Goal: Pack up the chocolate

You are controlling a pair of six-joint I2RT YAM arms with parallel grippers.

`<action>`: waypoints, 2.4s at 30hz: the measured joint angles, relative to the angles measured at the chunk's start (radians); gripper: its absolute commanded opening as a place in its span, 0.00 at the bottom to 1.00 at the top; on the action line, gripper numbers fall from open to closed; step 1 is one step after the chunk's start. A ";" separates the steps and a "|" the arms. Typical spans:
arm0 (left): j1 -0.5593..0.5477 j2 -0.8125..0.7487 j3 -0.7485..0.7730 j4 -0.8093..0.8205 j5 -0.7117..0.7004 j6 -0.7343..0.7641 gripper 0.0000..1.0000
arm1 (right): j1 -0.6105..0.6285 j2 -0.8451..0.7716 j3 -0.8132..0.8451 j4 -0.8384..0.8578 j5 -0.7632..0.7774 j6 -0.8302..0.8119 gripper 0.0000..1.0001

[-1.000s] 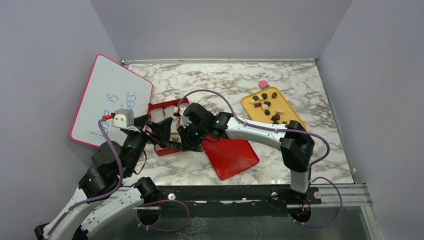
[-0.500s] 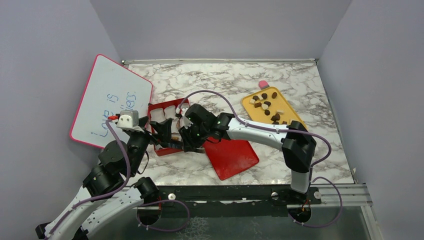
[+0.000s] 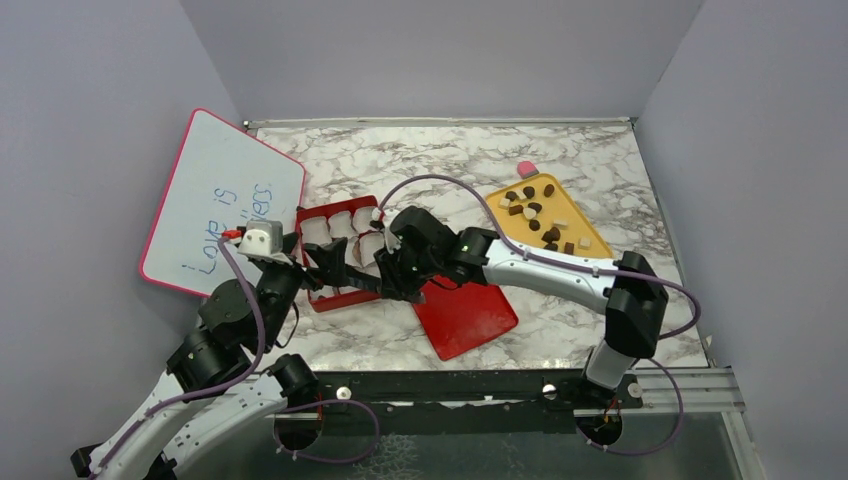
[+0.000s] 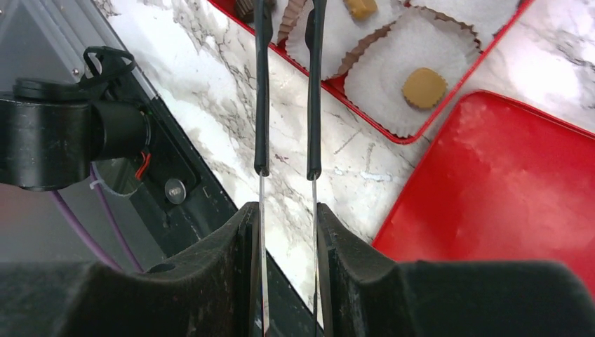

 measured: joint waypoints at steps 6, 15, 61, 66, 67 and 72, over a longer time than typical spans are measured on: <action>0.000 0.035 0.001 0.000 0.026 0.035 0.99 | 0.000 -0.100 -0.057 -0.014 0.085 0.019 0.36; 0.000 0.099 0.001 0.000 0.073 0.051 0.99 | -0.008 -0.251 -0.104 -0.094 0.269 0.051 0.36; 0.000 0.079 -0.135 0.006 0.217 0.029 0.99 | -0.616 -0.439 -0.323 -0.447 0.600 0.125 0.39; 0.000 0.058 -0.135 0.006 0.216 0.029 0.99 | -0.658 -0.439 -0.329 -0.472 0.612 0.131 0.39; 0.000 0.058 -0.135 0.006 0.216 0.029 0.99 | -0.670 -0.440 -0.330 -0.474 0.612 0.131 0.38; 0.000 0.056 -0.135 0.006 0.213 0.029 0.99 | -0.739 -0.446 -0.336 -0.475 0.590 0.127 0.39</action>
